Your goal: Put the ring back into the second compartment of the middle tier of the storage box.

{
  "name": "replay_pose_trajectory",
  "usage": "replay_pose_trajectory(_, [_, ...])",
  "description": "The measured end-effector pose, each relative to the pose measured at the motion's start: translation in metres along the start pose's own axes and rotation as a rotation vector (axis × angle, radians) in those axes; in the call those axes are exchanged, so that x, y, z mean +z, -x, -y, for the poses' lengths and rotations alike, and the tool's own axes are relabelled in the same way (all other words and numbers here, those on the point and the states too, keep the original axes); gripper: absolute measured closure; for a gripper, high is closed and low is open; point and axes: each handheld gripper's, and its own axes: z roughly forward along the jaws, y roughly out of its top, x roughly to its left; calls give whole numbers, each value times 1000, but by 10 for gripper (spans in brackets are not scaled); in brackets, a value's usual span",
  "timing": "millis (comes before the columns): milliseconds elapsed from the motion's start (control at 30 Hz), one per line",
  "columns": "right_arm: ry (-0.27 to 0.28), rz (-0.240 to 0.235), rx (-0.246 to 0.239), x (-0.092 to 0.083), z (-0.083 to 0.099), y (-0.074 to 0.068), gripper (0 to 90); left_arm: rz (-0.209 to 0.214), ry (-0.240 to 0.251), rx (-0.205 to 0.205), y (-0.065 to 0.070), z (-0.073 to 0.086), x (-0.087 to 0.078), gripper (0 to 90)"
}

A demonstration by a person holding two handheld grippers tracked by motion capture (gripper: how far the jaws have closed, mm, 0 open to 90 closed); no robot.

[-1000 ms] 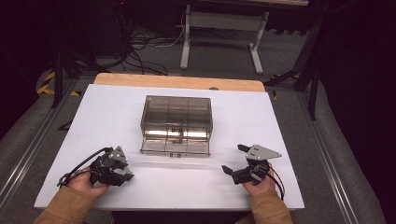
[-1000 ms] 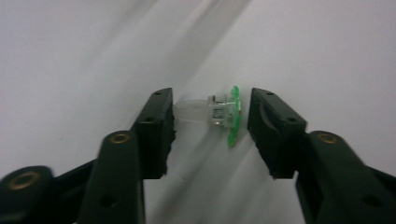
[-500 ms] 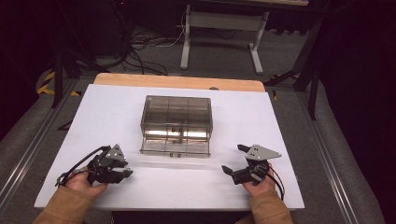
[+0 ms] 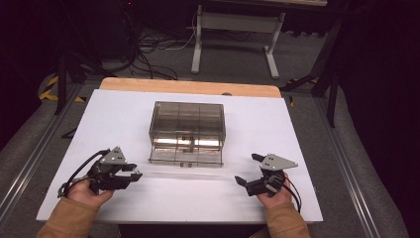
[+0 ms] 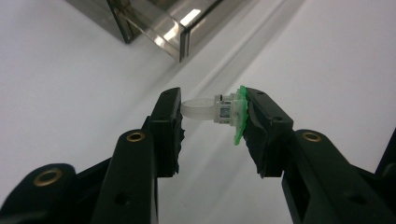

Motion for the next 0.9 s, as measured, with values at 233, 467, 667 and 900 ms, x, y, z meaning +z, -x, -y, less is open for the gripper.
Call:
replay_pose_trajectory(233, [-1,-3,-1,0,0,0,0,12,115,-20,-1,-5,-6,600])
replay_pose_trajectory(467, [2,-4,-8,0,0,-1,0,19,188,-27,2,-10,-8,600])
replay_pose_trajectory(667, [2,-3,-8,0,0,-1,0,14,224,-39,-1,-11,-8,599])
replay_pose_trajectory(900, [5,-3,-4,0,0,-1,0,14,240,-63,-1,-15,-5,597])
